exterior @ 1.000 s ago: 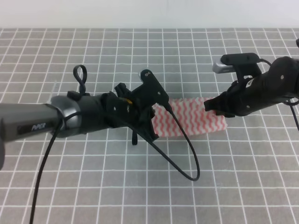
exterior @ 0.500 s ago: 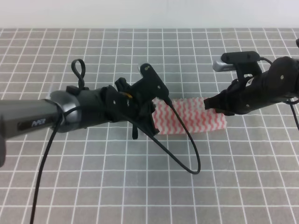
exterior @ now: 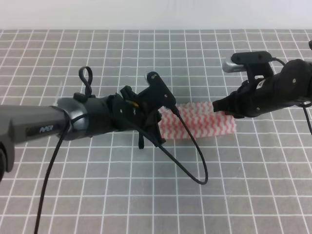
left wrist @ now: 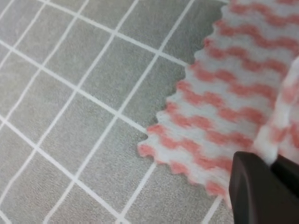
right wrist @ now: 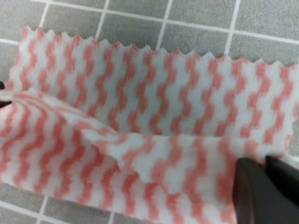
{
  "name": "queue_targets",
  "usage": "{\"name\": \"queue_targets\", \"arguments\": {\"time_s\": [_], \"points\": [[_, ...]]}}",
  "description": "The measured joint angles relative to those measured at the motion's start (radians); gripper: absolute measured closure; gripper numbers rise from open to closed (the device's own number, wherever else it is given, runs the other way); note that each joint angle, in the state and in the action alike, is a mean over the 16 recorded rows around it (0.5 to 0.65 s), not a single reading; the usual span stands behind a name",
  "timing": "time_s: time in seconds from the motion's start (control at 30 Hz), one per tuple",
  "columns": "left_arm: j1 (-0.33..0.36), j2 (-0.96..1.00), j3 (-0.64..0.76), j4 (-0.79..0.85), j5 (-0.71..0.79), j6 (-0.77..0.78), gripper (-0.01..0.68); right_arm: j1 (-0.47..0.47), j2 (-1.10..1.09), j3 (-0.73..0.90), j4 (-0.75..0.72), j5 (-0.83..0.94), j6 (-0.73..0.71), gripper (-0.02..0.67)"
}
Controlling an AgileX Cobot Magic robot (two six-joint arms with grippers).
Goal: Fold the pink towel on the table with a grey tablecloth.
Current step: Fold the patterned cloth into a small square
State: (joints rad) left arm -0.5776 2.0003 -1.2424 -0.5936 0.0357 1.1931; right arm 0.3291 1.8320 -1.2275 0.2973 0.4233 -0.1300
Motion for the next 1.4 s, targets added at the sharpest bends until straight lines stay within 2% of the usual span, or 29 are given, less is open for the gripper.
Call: {"name": "queue_targets", "arguments": {"time_s": [1.4], "points": [[0.035, 0.051, -0.068, 0.0, 0.034, 0.0, 0.675, 0.0, 0.021, -0.001, 0.001, -0.071, -0.002, 0.664]]}}
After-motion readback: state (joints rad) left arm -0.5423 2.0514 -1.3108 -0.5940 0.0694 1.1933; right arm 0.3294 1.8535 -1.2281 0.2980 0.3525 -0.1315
